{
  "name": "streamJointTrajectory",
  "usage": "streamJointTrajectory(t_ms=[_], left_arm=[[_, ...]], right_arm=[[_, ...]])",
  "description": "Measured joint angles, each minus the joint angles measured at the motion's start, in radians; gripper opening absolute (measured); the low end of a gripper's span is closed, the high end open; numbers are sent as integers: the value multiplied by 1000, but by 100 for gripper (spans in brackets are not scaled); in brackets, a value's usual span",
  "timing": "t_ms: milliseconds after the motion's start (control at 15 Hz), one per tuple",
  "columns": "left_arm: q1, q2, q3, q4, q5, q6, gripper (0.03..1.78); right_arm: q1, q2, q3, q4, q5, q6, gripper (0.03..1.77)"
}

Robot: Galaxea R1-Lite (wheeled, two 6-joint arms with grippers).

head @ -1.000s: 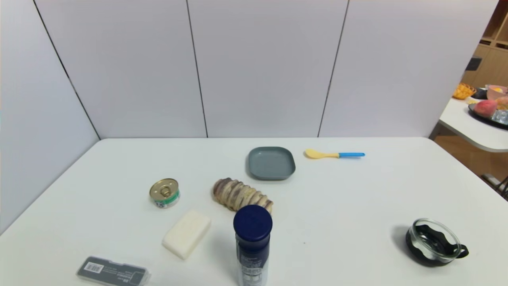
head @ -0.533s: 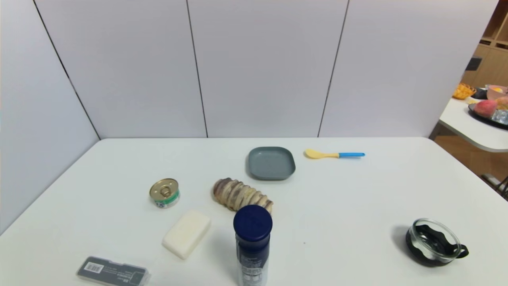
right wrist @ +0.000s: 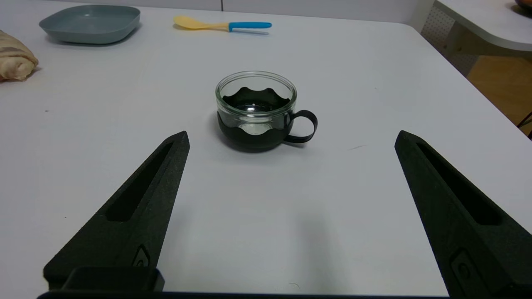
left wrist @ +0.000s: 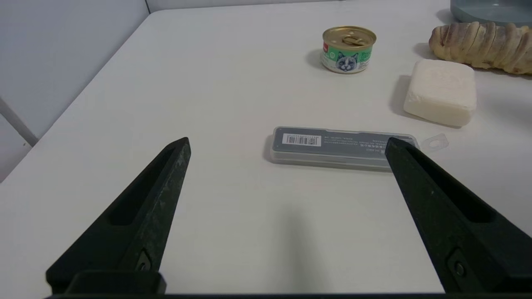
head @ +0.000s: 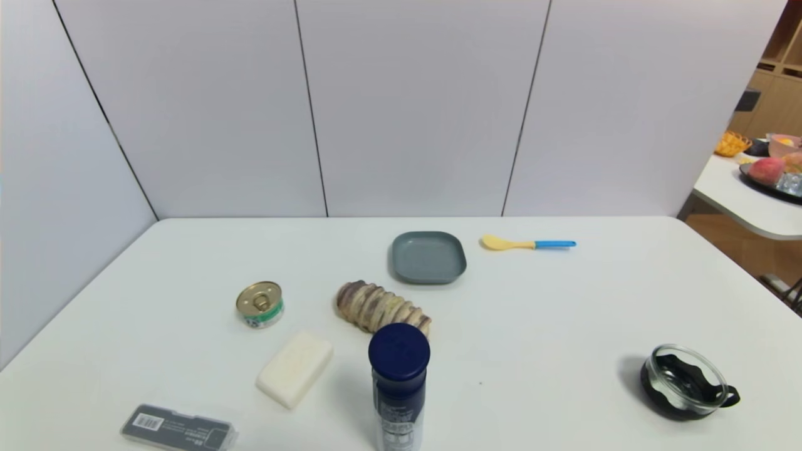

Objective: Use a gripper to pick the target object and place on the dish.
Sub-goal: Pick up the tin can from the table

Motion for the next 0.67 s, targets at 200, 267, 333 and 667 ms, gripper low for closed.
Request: streamJointTrajectory(t_ms=[200,267,333,667], left_arm=[[0,4,-79,-25,2,4,169],[0,18,-123,-27,9,4,169],[0,43,-166,-29,16,5,169],[1,308,-450,-46,21,57,169]], right_arm=[[0,0,0,0,0,0,171],[0,0,0,0,0,-1,171],[0,0,0,0,0,0,171],[0,0,0,0,0,0,171]])
